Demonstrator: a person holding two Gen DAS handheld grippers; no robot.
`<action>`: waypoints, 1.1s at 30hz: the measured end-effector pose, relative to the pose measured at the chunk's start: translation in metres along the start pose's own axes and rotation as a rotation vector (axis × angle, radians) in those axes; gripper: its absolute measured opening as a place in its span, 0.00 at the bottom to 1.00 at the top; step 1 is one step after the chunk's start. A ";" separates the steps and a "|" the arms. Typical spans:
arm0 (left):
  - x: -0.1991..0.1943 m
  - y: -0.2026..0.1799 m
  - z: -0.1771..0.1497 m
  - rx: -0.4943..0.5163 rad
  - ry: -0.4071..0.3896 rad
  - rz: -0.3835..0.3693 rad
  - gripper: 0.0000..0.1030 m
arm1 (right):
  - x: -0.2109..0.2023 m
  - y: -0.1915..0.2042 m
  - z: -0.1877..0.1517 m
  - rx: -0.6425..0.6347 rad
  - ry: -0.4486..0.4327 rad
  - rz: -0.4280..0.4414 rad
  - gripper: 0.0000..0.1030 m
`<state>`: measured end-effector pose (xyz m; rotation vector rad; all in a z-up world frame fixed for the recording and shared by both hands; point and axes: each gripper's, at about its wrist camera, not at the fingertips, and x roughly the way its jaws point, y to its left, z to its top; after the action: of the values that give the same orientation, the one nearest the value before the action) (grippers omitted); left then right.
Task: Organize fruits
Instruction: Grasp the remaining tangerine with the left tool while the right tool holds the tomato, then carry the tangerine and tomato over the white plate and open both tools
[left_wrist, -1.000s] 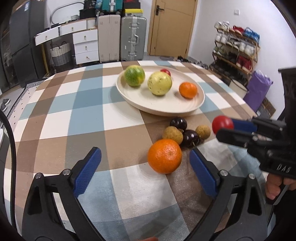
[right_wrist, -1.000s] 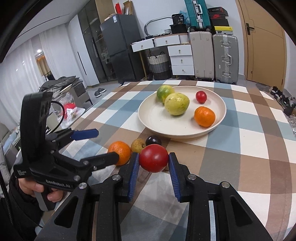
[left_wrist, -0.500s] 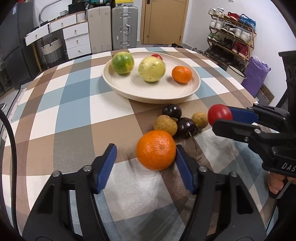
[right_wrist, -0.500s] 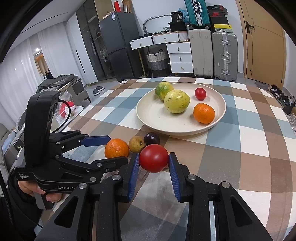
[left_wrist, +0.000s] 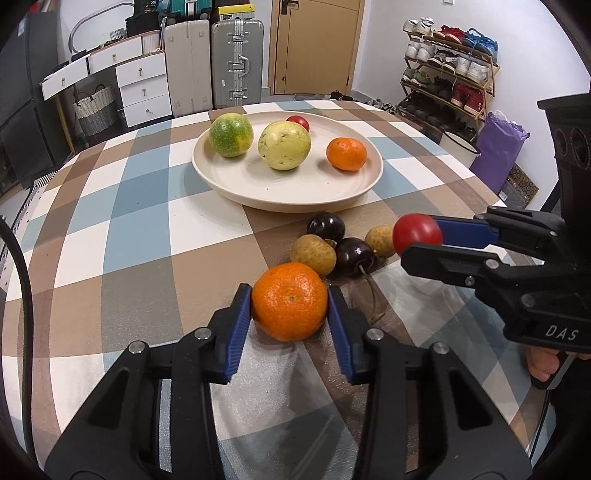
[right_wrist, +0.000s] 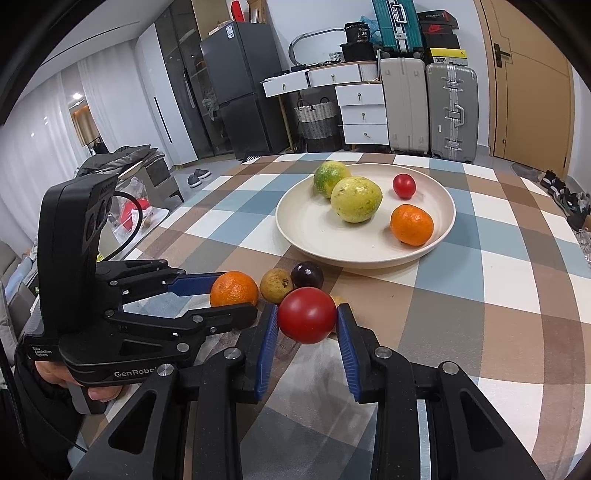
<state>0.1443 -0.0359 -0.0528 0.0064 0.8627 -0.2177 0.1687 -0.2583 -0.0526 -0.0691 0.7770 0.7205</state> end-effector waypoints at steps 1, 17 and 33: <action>-0.001 0.001 0.000 -0.002 -0.003 0.000 0.37 | 0.000 0.000 0.000 0.000 0.000 0.000 0.32; -0.027 0.016 0.000 -0.072 -0.141 0.058 0.36 | -0.004 -0.002 0.000 0.003 -0.015 -0.008 0.32; -0.051 0.017 0.000 -0.094 -0.253 0.115 0.36 | -0.008 -0.002 0.004 0.003 -0.041 -0.039 0.32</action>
<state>0.1159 -0.0094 -0.0160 -0.0583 0.6178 -0.0678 0.1682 -0.2634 -0.0450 -0.0661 0.7353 0.6816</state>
